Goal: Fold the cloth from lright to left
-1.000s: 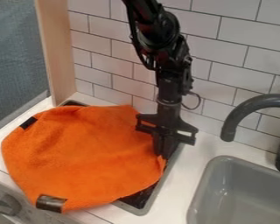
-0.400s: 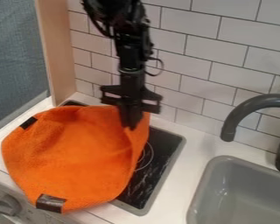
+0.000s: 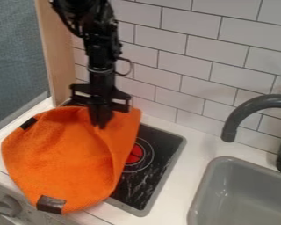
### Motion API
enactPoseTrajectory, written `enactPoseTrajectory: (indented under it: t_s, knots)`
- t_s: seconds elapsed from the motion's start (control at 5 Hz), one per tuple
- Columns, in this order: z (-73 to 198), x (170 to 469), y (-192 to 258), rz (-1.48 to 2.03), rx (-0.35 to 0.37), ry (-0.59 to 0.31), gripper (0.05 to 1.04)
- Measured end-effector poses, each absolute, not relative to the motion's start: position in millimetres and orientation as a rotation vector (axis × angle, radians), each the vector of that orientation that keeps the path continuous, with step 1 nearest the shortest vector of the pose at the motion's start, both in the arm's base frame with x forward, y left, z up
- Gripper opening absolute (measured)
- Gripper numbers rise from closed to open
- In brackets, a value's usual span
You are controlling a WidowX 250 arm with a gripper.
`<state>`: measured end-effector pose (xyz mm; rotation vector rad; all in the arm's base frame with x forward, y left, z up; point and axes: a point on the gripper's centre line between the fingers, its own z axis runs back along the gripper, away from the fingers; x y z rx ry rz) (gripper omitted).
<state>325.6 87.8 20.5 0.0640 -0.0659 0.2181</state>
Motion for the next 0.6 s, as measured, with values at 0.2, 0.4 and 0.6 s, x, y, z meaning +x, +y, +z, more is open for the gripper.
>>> enactPoseTrajectory:
  t_s: [0.2,0.4,0.6]
  knots:
    - [18,324,100,0.212,0.088,-0.068,0.075]
    - [0,319,102,0.223,0.091,0.000,0.231]
    - [2,319,106,0.241,0.108,0.005,0.495]
